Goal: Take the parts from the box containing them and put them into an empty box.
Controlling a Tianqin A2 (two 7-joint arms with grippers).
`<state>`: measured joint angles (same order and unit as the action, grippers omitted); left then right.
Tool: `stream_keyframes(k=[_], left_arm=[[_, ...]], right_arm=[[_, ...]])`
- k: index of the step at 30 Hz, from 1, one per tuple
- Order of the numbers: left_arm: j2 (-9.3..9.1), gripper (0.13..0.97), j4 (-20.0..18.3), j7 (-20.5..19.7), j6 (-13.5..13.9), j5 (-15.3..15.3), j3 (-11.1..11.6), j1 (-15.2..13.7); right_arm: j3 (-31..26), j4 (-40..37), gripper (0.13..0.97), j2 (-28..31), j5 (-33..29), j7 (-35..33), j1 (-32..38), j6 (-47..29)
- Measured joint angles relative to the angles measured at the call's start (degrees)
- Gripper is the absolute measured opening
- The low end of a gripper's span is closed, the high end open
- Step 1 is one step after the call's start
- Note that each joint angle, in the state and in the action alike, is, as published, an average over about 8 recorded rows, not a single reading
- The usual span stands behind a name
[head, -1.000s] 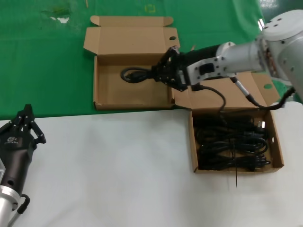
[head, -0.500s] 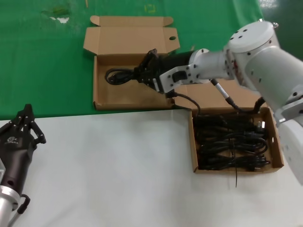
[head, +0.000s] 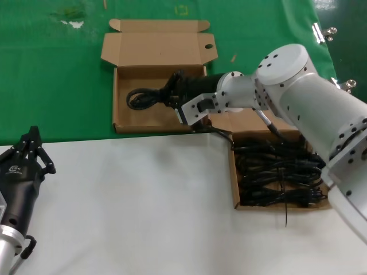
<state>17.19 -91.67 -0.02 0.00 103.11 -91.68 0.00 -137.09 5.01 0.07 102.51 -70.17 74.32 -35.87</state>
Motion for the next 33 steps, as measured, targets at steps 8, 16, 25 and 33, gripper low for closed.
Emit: stream_keyframes(k=[8,16,25,33], left_arm=[[0.0,0.14,0.0,0.0,0.0,0.0,0.0,0.0],[0.0,0.14,0.0,0.0,0.0,0.0,0.0,0.0],[0.0,0.14,0.0,0.0,0.0,0.0,0.0,0.0],[0.0,0.14,0.0,0.0,0.0,0.0,0.0,0.0]], right_arm=[[-15.3,2.1,0.172,-0.1,12.9,0.9,-1.3,5.3],[-20.0,3.4,0.172,-0.1,16.9,1.1,-1.9,8.2],[-20.6,4.3,0.212,-0.1,17.5,1.1,-2.3,9.4],[-20.6,4.7,0.302,-0.1,18.6,1.8,-2.5,9.3]])
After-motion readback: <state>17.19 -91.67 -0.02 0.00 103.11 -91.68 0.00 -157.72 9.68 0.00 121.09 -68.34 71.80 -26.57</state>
